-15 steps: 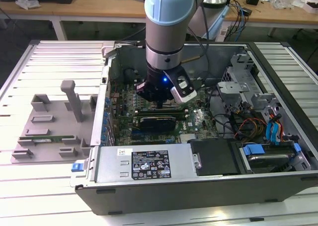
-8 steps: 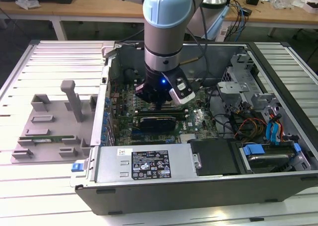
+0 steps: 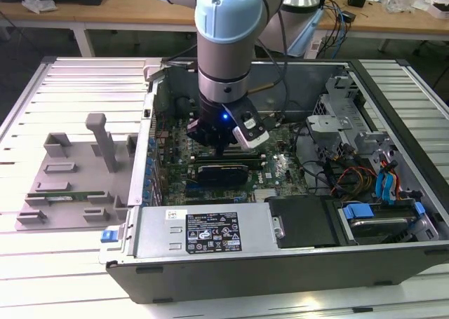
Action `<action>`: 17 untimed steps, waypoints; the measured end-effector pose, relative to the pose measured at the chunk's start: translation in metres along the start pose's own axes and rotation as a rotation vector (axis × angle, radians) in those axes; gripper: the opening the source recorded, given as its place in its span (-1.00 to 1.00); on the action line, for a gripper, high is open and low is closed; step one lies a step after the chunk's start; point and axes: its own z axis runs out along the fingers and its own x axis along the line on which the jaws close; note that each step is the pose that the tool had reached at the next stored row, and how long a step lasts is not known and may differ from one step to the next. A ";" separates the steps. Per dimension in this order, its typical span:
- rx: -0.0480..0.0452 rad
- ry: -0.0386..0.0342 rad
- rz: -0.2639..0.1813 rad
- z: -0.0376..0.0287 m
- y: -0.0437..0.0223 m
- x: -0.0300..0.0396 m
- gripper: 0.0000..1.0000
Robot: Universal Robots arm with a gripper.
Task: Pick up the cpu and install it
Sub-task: 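Install the second cpu locking lever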
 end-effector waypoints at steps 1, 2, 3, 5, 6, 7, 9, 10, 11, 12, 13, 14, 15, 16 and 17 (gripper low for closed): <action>0.0001 0.0000 0.000 0.0004 0.0017 0.0012 -0.79; -0.0001 -0.0001 0.000 0.0010 0.0034 0.0033 -0.79; 0.0000 0.0000 0.000 0.0017 0.0041 0.0060 -0.79; -0.0001 0.0000 0.000 0.0036 0.0043 0.0108 -0.79; -0.0021 -0.0002 0.000 0.0045 0.0043 0.0123 -0.79; -0.0058 -0.0004 0.000 0.0060 0.0043 0.0139 -0.79; -0.0105 -0.0002 -0.003 0.0085 0.0039 0.0153 -0.79; -0.0155 -0.0004 -0.004 0.0098 0.0039 0.0155 -0.79; -0.0198 -0.0006 -0.006 0.0107 0.0039 0.0157 -0.79; -0.0236 -0.0007 -0.007 0.0114 0.0039 0.0158 -0.79; -0.0262 -0.0003 -0.009 0.0122 0.0040 0.0159 -0.79; -0.0274 0.0000 -0.011 0.0135 0.0042 0.0160 -0.79; -0.0312 -0.0007 -0.013 0.0149 0.0051 0.0161 -0.79; -0.0315 -0.0007 -0.015 0.0151 0.0063 0.0162 -0.79; -0.0313 -0.0007 -0.016 0.0150 0.0066 0.0164 -0.79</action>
